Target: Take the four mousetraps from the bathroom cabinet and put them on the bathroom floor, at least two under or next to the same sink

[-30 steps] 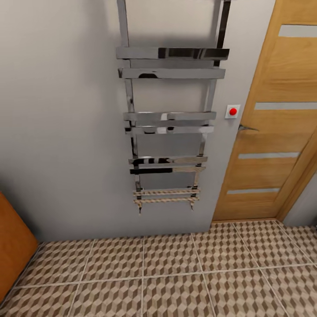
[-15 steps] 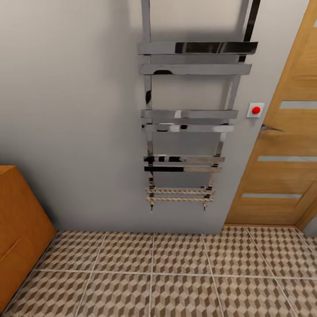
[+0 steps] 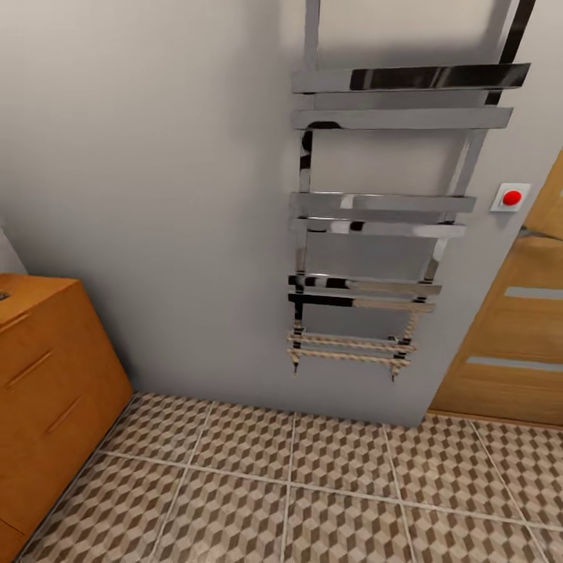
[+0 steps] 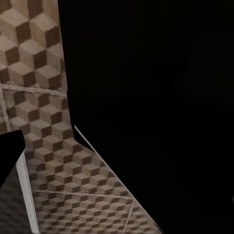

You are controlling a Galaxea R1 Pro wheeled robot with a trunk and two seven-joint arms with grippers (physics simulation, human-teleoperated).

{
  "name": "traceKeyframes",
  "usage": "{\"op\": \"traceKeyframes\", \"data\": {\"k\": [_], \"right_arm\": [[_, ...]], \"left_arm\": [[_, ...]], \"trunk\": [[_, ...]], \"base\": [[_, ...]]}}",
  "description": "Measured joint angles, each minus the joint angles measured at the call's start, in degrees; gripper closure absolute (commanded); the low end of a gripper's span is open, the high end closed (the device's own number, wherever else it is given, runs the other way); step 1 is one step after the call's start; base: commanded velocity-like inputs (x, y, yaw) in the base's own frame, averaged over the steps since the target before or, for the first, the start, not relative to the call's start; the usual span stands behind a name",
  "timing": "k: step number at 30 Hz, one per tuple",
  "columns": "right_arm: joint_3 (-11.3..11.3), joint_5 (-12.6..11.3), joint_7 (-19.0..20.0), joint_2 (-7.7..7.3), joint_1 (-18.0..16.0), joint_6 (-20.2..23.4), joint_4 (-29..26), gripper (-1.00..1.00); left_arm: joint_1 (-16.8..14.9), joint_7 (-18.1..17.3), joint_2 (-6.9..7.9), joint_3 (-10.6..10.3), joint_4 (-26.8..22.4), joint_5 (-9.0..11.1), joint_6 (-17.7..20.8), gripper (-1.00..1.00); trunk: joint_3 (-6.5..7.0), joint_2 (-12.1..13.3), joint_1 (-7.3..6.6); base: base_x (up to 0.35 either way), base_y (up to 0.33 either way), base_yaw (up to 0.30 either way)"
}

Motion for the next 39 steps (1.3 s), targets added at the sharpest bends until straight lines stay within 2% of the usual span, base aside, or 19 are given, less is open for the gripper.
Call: {"op": "traceKeyframes", "data": {"k": [26, 39], "right_arm": [[0.0, 0.0, 0.0, 0.00, 0.0, 0.0, 0.0, -1.00], [0.0, 0.0, 0.0, -0.08, 0.0, 0.0, 0.0, -1.00]], "left_arm": [[0.0, 0.0, 0.00, 0.0, 0.0, 0.0, 0.0, -1.00], [0.0, 0.3, -0.06, 0.0, -0.1, 0.0, 0.0, -1.00]], "trunk": [[-0.02, 0.0, 0.00], [-0.02, 0.0, -0.02]], "base": [[0.000, 0.000, 0.279], [0.098, -0.098, 0.031]]}}
